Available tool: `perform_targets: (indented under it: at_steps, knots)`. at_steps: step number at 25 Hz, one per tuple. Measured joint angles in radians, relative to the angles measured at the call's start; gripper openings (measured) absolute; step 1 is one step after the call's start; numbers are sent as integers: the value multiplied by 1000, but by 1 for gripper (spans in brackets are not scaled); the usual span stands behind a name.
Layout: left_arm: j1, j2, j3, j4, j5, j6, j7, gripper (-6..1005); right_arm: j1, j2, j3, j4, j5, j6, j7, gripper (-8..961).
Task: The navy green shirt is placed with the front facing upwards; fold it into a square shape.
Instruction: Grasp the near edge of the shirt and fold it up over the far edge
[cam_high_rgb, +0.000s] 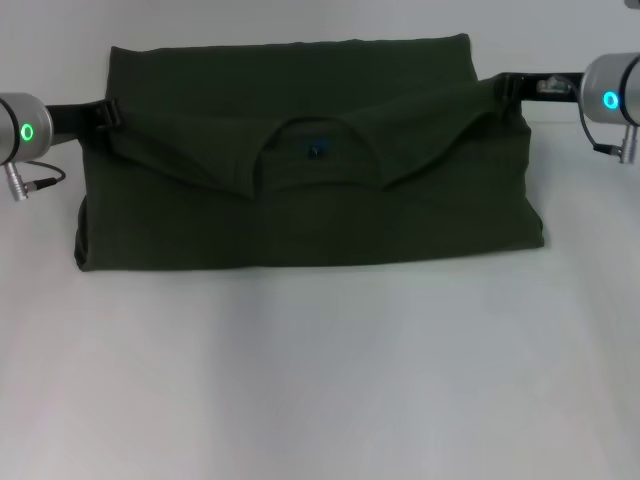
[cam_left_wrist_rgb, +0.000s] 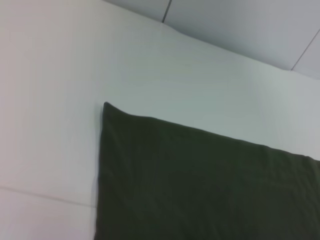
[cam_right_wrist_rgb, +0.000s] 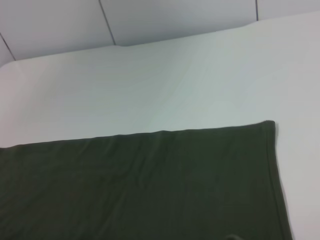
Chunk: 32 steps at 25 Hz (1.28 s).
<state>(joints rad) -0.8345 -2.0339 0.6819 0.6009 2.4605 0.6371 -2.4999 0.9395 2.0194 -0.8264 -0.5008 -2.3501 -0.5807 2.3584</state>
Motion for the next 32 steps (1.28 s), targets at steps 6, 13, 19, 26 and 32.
perform_targets:
  at_steps: [6, 13, 19, 26, 32]
  knots:
    - [-6, 0, 1, -1, 0, -18, 7, 41, 19, -8, -49, 22, -1, 40, 31, 22]
    - [-8, -4, 24, -5, 3, -36, 8, 41, 31, -11, -58, 22, -1, 40, 31, 22]
    - [-10, -7, 65, -9, 8, -39, -20, 42, 57, -8, -80, 40, -66, 43, 68, 23]
    - [-6, -3, 54, -11, 35, -39, -140, 84, 88, -3, -81, 43, -229, 51, 188, 191]
    - [32, -21, 53, 50, 25, -29, -177, 318, 66, -8, -70, 12, -217, 1, 187, 427]
